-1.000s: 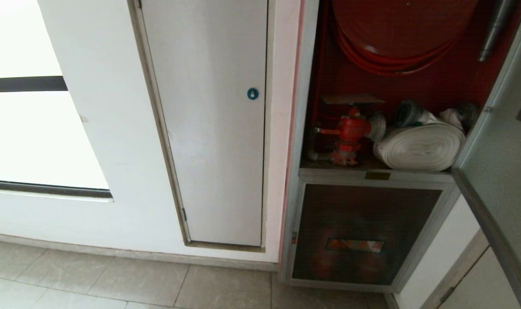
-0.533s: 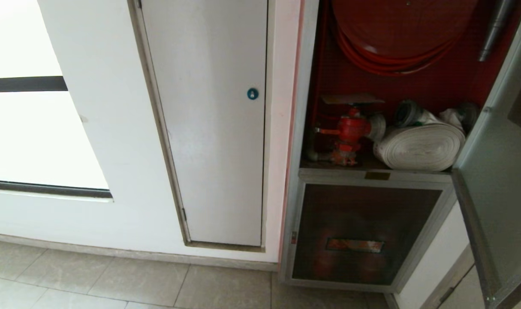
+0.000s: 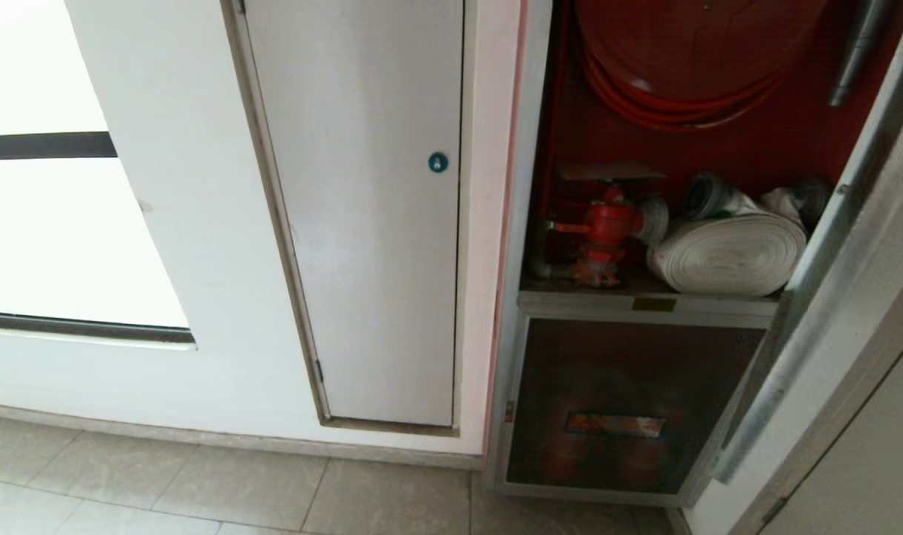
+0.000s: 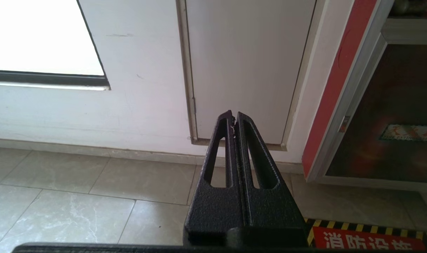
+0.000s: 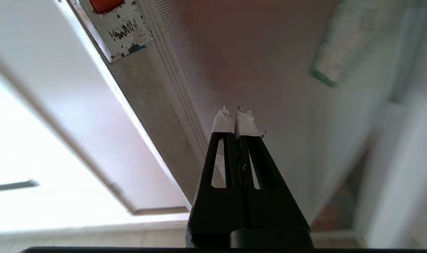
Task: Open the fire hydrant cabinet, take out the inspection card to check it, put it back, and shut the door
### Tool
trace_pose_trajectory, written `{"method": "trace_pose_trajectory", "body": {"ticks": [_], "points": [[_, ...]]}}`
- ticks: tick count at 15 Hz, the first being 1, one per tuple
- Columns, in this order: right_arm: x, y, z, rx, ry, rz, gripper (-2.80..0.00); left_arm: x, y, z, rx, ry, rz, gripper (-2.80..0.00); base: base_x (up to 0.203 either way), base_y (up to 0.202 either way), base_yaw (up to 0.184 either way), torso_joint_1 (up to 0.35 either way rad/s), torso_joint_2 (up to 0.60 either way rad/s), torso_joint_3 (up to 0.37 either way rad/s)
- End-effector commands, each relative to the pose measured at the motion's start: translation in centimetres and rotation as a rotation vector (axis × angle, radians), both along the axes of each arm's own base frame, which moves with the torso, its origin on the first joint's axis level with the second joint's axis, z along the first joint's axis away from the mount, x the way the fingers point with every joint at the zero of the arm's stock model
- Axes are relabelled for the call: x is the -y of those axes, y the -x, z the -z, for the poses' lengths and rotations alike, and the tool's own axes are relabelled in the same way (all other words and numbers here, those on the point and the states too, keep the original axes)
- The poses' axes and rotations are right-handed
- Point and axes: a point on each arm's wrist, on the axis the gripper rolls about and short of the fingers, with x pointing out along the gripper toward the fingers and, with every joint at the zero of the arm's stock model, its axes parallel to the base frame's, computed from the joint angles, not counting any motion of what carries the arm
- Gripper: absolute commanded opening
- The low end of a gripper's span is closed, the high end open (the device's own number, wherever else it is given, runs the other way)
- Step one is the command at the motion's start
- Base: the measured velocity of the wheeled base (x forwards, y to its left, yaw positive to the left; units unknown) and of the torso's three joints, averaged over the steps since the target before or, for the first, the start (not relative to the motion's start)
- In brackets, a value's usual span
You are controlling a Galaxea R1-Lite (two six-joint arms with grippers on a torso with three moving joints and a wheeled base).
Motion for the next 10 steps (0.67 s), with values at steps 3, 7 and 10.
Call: {"method": "trace_pose_trajectory", "body": {"ticks": [3, 7, 10], "points": [[-0.6, -7.0, 1.5, -0.061, -0.015, -0.117, -2.8, 0.0, 0.0, 0.0, 0.0, 0.0, -0.001, -2.8, 0.0, 0.0, 0.0, 0.0, 0.0, 0.0], [-2.3, -14.4, 2.0, -0.044, -0.03, -0.218, -2.8, 0.0, 0.0, 0.0, -0.002, 0.0, -0.001, -2.8, 0.0, 0.0, 0.0, 0.0, 0.0, 0.0], [-3.8, -20.3, 2.3, -0.023, -0.035, -0.271, -2.8, 0.0, 0.0, 0.0, 0.0, 0.0, -0.001, -2.8, 0.0, 0.0, 0.0, 0.0, 0.0, 0.0]]}}
